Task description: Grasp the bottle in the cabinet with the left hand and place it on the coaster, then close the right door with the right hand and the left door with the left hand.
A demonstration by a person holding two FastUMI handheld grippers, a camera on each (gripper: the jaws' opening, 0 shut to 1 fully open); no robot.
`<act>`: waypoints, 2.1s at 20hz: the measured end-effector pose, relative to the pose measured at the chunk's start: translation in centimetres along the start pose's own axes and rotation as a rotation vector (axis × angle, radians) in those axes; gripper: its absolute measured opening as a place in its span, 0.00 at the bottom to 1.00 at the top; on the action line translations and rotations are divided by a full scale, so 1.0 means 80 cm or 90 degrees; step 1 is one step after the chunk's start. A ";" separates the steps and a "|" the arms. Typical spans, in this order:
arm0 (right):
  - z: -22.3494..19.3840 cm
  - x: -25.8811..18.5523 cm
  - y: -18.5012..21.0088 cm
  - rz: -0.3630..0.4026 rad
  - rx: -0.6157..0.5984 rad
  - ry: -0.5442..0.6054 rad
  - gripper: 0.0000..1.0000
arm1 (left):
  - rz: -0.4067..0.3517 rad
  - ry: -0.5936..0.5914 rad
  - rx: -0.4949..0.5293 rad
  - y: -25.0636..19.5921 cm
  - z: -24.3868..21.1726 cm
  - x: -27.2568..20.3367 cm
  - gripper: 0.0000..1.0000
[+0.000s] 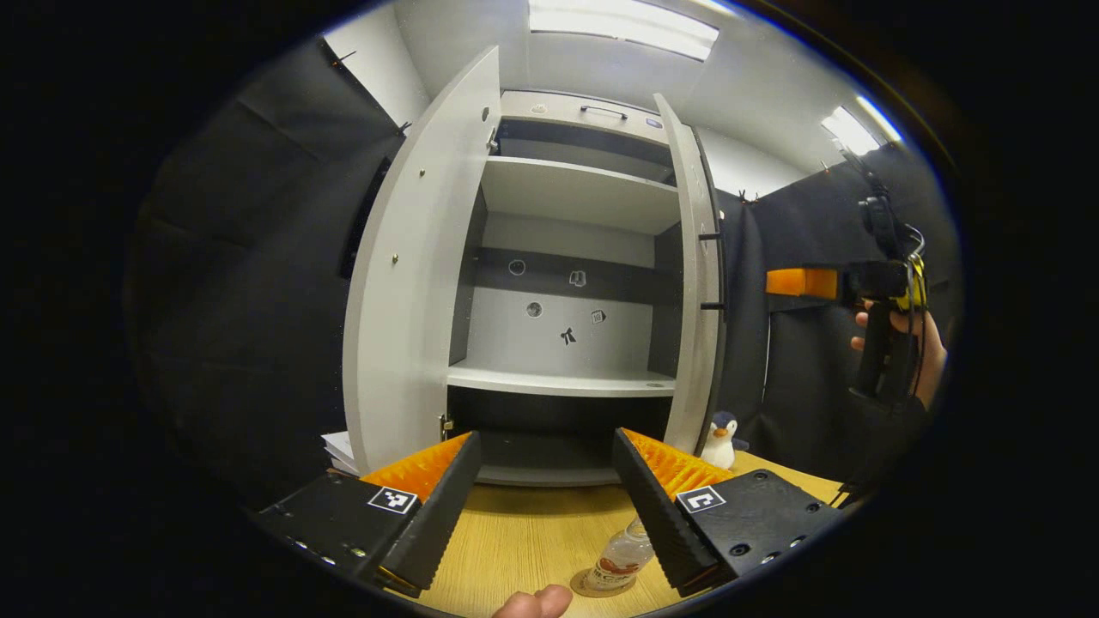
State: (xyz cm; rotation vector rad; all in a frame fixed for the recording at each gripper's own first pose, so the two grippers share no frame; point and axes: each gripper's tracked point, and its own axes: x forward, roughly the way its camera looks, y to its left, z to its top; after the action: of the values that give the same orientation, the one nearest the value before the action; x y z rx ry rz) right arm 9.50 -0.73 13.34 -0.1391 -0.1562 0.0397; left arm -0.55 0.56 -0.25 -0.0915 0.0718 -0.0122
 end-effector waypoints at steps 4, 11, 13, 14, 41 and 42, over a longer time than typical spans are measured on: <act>-0.024 -0.045 0.014 -0.006 -0.001 -0.004 0.83 | -0.004 -0.006 0.004 0.000 0.008 0.006 0.94; -0.097 -0.115 0.030 -0.018 0.030 0.010 0.83 | -0.003 -0.014 0.001 0.001 0.025 0.004 0.94; -0.119 -0.127 0.032 -0.026 0.031 0.014 0.83 | -0.006 -0.018 -0.018 0.002 0.040 0.000 0.94; -0.132 -0.130 0.035 -0.025 0.032 0.022 0.83 | -0.004 -0.030 -0.031 0.008 0.056 -0.004 0.94; -0.120 -0.137 0.008 -0.020 0.007 0.045 0.83 | 0.310 -0.135 -0.036 0.320 0.169 0.104 0.92; -0.121 -0.137 0.011 -0.019 0.006 0.044 0.83 | 0.306 -0.133 -0.036 0.315 0.167 0.102 0.92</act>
State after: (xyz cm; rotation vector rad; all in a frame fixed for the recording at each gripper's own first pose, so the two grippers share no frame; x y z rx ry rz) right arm 0.19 -1.70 2.10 -0.1286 -0.0897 0.0059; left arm 8.81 26.72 10.16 -0.1293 -0.1165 0.4798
